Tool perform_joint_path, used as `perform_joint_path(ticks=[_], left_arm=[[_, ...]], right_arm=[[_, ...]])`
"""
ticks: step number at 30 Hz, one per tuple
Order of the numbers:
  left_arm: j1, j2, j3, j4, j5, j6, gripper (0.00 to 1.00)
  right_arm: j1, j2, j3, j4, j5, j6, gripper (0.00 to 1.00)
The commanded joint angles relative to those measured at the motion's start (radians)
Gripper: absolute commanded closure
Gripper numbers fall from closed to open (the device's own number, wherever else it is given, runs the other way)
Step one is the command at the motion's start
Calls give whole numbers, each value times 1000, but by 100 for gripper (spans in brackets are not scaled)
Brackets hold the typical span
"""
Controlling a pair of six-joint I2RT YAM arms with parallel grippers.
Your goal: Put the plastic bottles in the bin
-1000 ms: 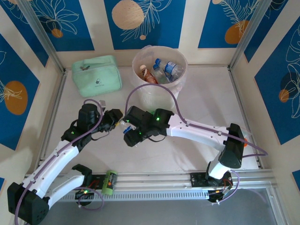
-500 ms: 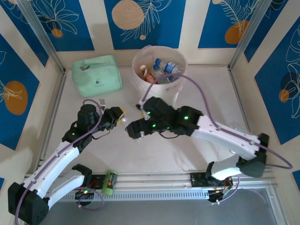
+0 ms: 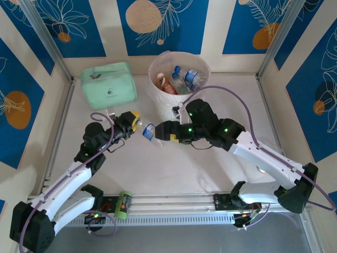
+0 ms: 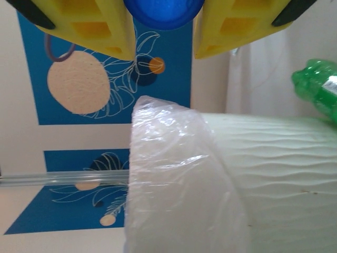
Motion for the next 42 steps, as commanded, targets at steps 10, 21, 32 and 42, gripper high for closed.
perform_joint_path(ticks=[10,21,32,42], left_arm=[[-2,32,-25,218,-10,-84,100],[1,42,-6,182,4,-52,90],[39,-68,333,-607,-67,420,0],[39,-98,374,-868,-166,545,0]], right_arm=[[10,42,10,119,-103,49,21],[-7,33,73,39,-53,5,42],[-48,79,366,-167,197,-133,41],[-178,260,615,-248,444,-117,40]])
